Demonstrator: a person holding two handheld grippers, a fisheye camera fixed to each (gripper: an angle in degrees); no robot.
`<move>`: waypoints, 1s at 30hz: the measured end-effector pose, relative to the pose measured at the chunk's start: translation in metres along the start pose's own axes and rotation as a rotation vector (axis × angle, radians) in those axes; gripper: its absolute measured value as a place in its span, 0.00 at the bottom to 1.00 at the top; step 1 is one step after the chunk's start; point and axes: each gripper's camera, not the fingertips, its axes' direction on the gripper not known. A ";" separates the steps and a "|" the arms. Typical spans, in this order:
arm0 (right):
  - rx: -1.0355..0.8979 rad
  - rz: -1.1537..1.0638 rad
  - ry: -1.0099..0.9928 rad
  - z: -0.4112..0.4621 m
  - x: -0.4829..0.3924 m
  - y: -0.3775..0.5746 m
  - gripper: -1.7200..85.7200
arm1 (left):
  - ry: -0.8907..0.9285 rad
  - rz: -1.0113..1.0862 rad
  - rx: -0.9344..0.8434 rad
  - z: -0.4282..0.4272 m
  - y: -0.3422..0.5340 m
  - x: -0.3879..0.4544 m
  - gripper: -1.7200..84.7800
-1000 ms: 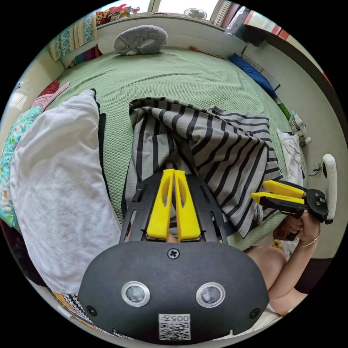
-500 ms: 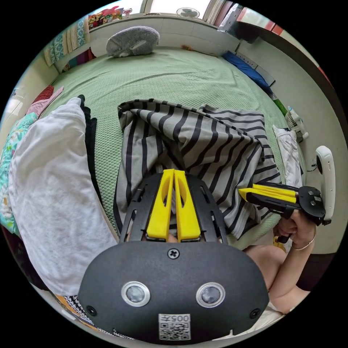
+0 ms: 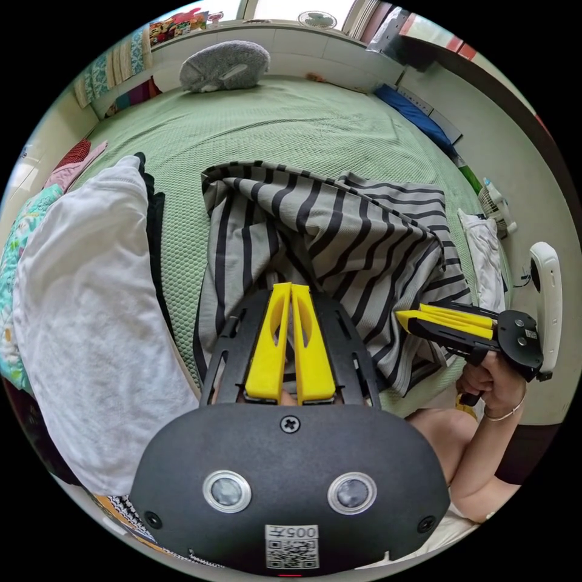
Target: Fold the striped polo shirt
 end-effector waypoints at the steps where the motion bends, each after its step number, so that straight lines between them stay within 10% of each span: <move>1: 0.001 -0.002 0.005 0.000 -0.002 0.001 0.03 | 0.002 -0.002 -0.001 0.000 -0.001 -0.001 0.01; 30: 0.354 0.149 0.083 -0.046 -0.044 0.055 0.00 | 0.004 0.034 -0.038 0.017 -0.024 -0.011 0.01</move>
